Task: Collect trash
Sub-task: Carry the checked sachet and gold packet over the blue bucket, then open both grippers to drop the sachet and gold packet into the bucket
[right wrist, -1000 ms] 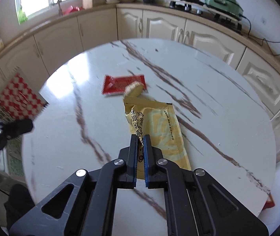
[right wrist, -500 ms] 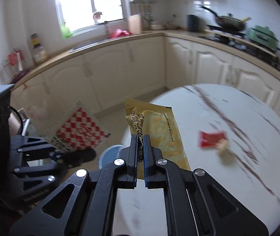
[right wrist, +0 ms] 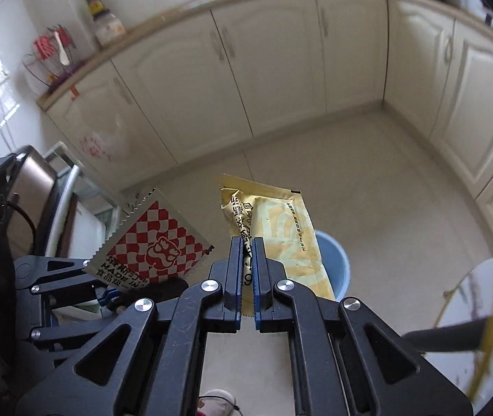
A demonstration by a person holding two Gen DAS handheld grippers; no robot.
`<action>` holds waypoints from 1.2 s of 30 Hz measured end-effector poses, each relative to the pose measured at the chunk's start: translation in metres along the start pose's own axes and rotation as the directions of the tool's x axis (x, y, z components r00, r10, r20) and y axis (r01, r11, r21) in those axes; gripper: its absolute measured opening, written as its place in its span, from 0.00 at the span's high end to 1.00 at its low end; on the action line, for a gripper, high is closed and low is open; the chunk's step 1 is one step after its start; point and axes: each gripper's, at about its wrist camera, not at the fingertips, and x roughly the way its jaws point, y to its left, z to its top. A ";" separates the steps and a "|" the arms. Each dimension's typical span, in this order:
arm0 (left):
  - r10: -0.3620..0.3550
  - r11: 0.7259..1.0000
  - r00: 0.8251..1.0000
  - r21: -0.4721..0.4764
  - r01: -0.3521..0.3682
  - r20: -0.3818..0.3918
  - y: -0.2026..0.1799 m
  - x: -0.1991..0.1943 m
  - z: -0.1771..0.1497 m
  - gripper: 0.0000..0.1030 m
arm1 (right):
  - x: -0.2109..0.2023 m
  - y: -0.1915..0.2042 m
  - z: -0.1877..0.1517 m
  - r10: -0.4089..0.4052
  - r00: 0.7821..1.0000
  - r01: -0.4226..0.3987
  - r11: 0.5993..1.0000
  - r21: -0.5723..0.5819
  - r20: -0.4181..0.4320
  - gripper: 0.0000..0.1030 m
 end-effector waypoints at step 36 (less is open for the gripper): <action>0.316 0.935 0.942 -0.205 -0.289 0.112 0.007 -0.041 0.013 0.35 | -0.041 0.006 -0.008 -0.131 0.974 0.136 0.991 -0.016 0.182 0.25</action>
